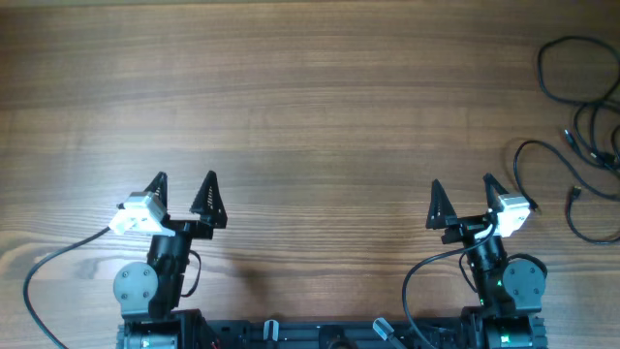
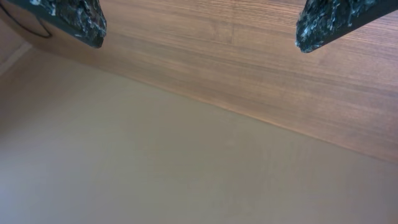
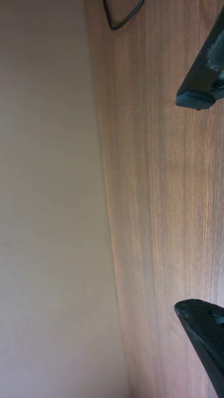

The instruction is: Untangle cables

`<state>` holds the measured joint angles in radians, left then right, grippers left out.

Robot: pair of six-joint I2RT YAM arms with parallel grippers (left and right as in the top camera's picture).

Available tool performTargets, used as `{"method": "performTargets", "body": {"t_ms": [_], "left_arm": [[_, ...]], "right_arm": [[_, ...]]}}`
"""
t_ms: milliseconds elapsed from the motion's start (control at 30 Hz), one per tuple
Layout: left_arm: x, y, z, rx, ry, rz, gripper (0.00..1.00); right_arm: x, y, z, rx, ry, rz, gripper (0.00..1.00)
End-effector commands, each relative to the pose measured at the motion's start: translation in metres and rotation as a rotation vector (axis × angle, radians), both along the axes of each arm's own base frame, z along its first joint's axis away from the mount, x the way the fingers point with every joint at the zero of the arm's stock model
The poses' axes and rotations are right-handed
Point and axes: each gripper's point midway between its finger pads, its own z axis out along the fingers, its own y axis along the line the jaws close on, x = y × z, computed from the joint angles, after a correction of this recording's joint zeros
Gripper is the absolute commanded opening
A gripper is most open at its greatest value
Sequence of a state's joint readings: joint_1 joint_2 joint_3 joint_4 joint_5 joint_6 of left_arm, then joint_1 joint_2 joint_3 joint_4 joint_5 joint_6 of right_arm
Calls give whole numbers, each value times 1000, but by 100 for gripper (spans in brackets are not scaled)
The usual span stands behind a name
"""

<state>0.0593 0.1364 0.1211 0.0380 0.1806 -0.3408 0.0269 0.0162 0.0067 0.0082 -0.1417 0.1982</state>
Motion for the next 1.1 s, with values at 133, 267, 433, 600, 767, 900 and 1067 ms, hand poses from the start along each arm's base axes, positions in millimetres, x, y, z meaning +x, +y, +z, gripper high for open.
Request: {"method": "performTargets", "body": {"t_ms": [133, 267, 433, 600, 767, 900, 1067], "left_arm": [[-3, 3, -26, 23, -19, 19, 100], [-4, 3, -51, 18, 83, 18, 100], [-4, 3, -50, 18, 79, 18, 100], [-4, 3, -50, 18, 78, 18, 100], [-4, 3, -50, 18, 78, 18, 100], [-4, 3, -50, 18, 78, 18, 100], [-4, 3, -50, 18, 78, 18, 100]], "right_arm": [[-1, 1, 3, 14, -11, 11, 99], [-1, 1, 3, 14, -11, 11, 100], [-1, 1, 3, 14, -11, 11, 100], [-1, 1, 3, 14, -11, 11, 100], [-1, 1, 3, 14, -11, 11, 100], [-1, 1, 3, 14, -11, 11, 100], [-1, 1, 3, 14, -11, 11, 100]]}}
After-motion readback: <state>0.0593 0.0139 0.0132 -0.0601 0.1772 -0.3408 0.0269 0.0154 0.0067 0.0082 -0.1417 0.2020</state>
